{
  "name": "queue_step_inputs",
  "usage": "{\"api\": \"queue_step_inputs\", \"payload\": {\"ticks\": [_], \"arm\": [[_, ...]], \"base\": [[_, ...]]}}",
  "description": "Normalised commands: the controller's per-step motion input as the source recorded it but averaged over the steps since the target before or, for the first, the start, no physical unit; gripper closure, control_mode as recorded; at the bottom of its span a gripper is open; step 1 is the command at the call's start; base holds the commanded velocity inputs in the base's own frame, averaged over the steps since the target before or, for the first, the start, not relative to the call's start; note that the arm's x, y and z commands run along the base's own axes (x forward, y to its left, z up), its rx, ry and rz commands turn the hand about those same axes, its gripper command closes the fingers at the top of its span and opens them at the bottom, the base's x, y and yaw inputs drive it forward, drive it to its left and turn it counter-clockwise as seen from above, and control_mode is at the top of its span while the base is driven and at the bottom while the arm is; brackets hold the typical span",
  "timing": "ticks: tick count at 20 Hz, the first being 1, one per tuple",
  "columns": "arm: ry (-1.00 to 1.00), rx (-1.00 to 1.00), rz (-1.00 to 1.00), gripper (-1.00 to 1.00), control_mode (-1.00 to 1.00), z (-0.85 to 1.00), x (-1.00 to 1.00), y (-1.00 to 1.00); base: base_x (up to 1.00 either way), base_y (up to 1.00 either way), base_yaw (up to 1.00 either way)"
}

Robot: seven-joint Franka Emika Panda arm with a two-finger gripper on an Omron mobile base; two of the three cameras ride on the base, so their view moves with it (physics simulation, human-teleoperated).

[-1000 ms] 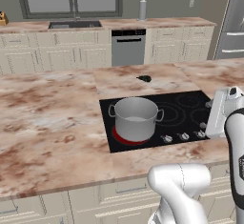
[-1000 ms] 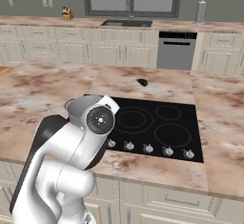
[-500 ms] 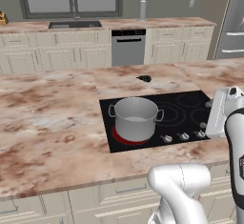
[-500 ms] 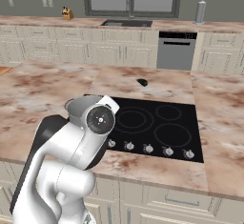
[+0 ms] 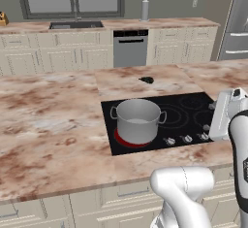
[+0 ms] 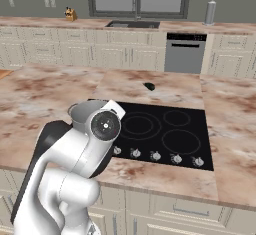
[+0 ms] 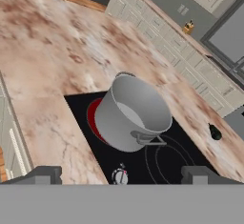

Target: Turn on the burner for the pot on the stove. Wait thirty seconds for the pot to heat up. Then add the eggplant to the pot.

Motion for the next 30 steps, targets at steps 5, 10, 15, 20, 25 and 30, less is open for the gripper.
{"api": "queue_step_inputs", "payload": {"ticks": [5, 10, 15, 20, 25, 30], "arm": [[0.00, 0.00, 0.00, -1.00, -1.00, 0.00, 0.00, 0.00], [0.00, 0.00, 0.00, -1.00, -1.00, 0.00, 0.00, 0.00], [0.00, 0.00, 0.00, -1.00, -1.00, 0.00, 0.00, 0.00], [0.00, 0.00, 0.00, -1.00, -1.00, 0.00, 0.00, 0.00], [0.00, 0.00, 0.00, -1.00, -1.00, 0.00, 0.00, 0.00], [0.00, 0.00, 0.00, -1.00, -1.00, 0.00, 0.00, 0.00]], "base": [[0.00, 0.00, 0.00], [0.00, 0.00, 0.00], [0.00, 0.00, 0.00], [0.00, 0.00, 0.00], [0.00, 0.00, 0.00], [0.00, 0.00, 0.00]]}}
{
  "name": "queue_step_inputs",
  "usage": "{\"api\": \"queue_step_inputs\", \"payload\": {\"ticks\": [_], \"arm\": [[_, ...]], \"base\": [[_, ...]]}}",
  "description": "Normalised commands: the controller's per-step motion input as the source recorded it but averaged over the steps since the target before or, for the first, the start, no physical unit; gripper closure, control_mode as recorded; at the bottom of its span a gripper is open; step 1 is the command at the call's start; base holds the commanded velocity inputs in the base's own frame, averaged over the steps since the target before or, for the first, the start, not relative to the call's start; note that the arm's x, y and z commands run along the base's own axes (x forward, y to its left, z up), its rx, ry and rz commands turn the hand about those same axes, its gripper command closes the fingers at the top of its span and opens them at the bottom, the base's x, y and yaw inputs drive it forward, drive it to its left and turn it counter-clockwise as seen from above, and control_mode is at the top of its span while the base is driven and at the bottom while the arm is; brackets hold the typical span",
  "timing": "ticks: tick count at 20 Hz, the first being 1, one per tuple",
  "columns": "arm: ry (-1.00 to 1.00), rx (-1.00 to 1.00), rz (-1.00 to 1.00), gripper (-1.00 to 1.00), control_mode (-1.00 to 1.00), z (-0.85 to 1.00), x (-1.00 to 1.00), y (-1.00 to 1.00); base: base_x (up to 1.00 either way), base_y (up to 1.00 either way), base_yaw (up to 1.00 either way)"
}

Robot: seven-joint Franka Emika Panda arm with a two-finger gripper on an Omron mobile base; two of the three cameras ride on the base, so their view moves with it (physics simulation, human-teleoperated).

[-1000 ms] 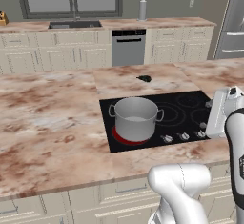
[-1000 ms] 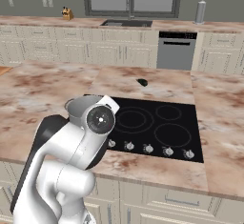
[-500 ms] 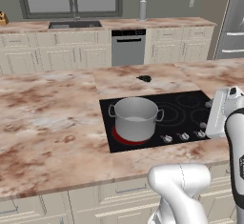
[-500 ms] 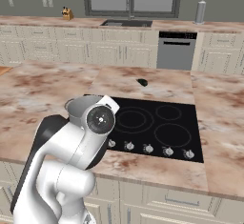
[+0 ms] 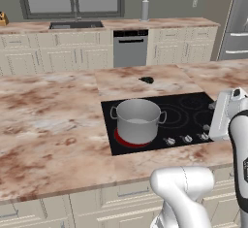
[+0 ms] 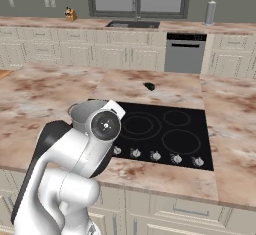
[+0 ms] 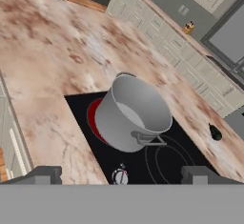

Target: Turn on the burner for the pot on the stove. Wait thirty seconds for the pot to heat up. Then add the eggplant to the pot.

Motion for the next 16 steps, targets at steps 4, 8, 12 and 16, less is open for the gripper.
{"api": "queue_step_inputs", "payload": {"ticks": [4, 8, 12, 16], "arm": [[0.00, 0.00, 0.00, -1.00, -1.00, 0.00, 0.00, 0.00], [0.00, 0.00, 0.00, -1.00, -1.00, 0.00, 0.00, 0.00], [0.00, 0.00, 0.00, -1.00, -1.00, 0.00, 0.00, 0.00], [0.00, 0.00, 0.00, -1.00, -1.00, 0.00, 0.00, 0.00]], "base": [[0.00, 0.00, 0.00], [0.00, 0.00, 0.00], [0.00, 0.00, 0.00], [0.00, 0.00, 0.00]]}}
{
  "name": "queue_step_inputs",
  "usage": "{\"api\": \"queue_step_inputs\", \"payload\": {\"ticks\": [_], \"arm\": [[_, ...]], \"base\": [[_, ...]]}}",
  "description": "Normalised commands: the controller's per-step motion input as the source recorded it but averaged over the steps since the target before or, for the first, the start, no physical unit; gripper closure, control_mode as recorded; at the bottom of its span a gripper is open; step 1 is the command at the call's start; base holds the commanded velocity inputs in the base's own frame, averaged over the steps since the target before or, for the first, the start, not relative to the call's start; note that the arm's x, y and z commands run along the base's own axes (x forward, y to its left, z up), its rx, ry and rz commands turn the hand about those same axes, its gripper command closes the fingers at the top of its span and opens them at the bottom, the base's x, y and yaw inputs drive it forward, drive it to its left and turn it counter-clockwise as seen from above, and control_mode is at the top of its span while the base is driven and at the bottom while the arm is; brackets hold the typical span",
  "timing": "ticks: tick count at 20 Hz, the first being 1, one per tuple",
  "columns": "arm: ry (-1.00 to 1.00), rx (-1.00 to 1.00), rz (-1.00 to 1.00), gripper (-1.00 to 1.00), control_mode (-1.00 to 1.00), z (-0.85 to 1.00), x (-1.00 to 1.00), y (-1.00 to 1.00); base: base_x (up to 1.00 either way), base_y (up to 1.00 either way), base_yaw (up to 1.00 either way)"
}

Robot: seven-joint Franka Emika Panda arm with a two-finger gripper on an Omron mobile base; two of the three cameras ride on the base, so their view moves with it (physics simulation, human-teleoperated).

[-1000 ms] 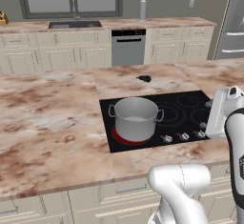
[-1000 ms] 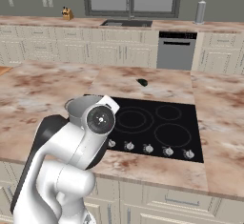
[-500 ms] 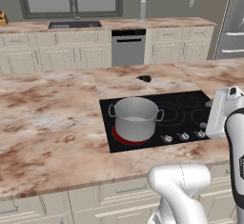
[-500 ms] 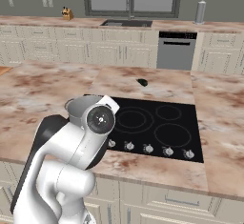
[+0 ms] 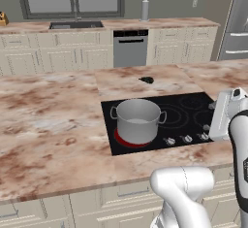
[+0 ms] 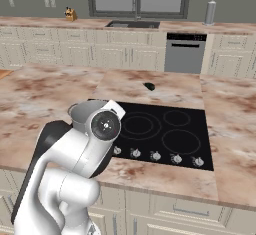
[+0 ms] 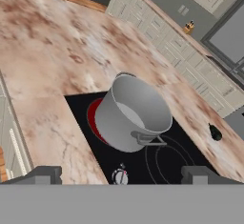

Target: Turn on the burner for the pot on the stove. Wait thirty seconds for the pot to heat up. Then add the eggplant to the pot.

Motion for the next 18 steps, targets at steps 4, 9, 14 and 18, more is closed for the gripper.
{"api": "queue_step_inputs", "payload": {"ticks": [4, 9, 14, 18], "arm": [[0.00, 0.00, 0.00, -1.00, -1.00, 0.00, 0.00, 0.00], [0.00, 0.00, 0.00, -1.00, -1.00, 0.00, 0.00, 0.00], [0.00, 0.00, 0.00, -1.00, -1.00, 0.00, 0.00, 0.00], [0.00, 0.00, 0.00, -1.00, -1.00, 0.00, 0.00, 0.00]], "base": [[0.00, 0.00, 0.00], [0.00, 0.00, 0.00], [0.00, 0.00, 0.00], [0.00, 0.00, 0.00]]}}
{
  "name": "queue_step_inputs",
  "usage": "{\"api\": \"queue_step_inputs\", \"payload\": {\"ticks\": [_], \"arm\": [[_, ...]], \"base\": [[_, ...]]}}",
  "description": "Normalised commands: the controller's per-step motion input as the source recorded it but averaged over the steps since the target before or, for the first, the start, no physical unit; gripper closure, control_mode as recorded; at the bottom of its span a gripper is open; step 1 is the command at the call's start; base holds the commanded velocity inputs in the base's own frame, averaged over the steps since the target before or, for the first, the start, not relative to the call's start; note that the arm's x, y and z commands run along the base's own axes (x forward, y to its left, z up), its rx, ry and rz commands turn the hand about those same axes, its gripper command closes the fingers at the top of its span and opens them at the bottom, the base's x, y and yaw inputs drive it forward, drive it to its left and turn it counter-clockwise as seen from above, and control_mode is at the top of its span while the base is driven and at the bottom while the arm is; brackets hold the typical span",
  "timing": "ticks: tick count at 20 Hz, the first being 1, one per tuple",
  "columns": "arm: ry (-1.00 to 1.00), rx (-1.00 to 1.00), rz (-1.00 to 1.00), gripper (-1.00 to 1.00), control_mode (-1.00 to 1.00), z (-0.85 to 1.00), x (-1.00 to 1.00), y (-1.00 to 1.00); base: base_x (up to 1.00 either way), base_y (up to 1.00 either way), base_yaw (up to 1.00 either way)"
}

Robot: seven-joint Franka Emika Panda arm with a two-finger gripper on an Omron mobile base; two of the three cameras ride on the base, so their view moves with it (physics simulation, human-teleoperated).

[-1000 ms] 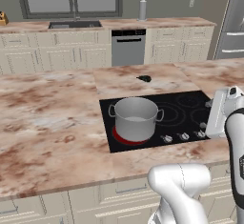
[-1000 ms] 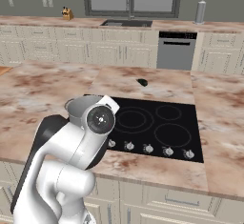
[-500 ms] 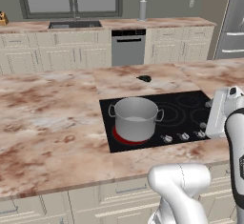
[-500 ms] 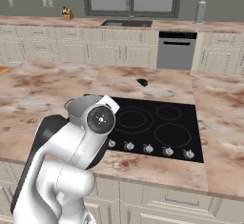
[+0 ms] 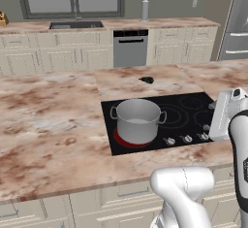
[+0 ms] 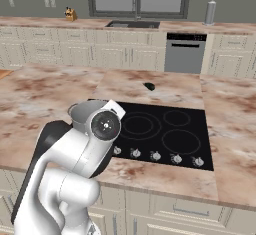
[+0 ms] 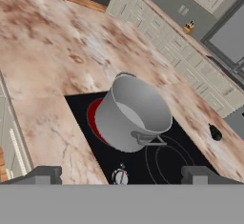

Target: Turn on the burner for the pot on the stove. Wait thirty seconds for the pot to heat up. Then add the eggplant to the pot.

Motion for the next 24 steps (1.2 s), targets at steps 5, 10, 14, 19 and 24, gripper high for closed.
{"api": "queue_step_inputs", "payload": {"ticks": [5, 10, 14, 19, 24], "arm": [[0.00, 0.00, 0.00, -1.00, -1.00, 0.00, 0.00, 0.00], [0.00, 0.00, 0.00, -1.00, -1.00, 0.00, 0.00, 0.00], [0.00, 0.00, 0.00, -1.00, -1.00, 0.00, 0.00, 0.00], [0.00, 0.00, 0.00, -1.00, -1.00, 0.00, 0.00, 0.00], [0.00, 0.00, 0.00, -1.00, -1.00, 0.00, 0.00, 0.00]], "base": [[0.00, 0.00, 0.00], [0.00, 0.00, 0.00], [0.00, 0.00, 0.00], [0.00, 0.00, 0.00], [0.00, 0.00, 0.00]]}}
